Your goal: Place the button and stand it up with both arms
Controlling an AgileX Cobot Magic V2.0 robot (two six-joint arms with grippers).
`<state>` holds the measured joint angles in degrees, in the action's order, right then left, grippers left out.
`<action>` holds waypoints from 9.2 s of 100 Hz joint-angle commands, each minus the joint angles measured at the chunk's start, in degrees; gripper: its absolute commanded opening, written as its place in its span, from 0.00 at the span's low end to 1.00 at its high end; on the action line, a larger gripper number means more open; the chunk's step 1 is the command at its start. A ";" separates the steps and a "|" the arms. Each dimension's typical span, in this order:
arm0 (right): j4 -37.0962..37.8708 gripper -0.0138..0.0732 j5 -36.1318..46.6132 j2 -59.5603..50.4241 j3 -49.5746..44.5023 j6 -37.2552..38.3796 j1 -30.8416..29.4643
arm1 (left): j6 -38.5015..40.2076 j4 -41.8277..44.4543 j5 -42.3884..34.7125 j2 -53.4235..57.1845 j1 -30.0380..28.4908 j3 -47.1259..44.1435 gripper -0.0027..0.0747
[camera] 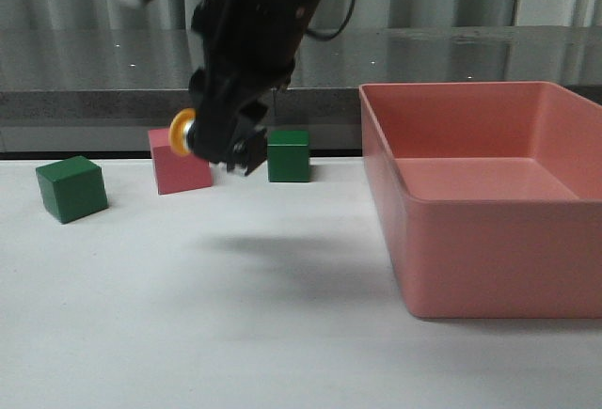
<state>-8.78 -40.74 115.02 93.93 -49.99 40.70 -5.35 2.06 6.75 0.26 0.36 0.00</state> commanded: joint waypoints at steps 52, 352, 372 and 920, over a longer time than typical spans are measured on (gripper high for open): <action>-1.12 0.21 8.40 6.00 2.03 -10.39 4.39 | 0.56 -0.03 -4.70 1.78 0.10 -2.58 0.01; -3.31 0.03 21.09 -99.39 -70.68 23.32 -31.94 | -0.33 -15.29 14.76 -21.33 0.10 30.20 0.01; -3.37 0.03 21.10 -99.39 -70.68 23.32 -31.94 | -8.39 -16.94 19.18 -38.64 0.10 40.79 0.01; -3.38 0.03 21.14 -99.39 -71.03 23.32 -31.94 | -46.04 30.62 61.75 -113.31 37.29 90.04 0.43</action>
<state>-11.60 -24.33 15.22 21.46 -26.81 9.21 -52.22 31.57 67.65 -116.18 37.40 88.48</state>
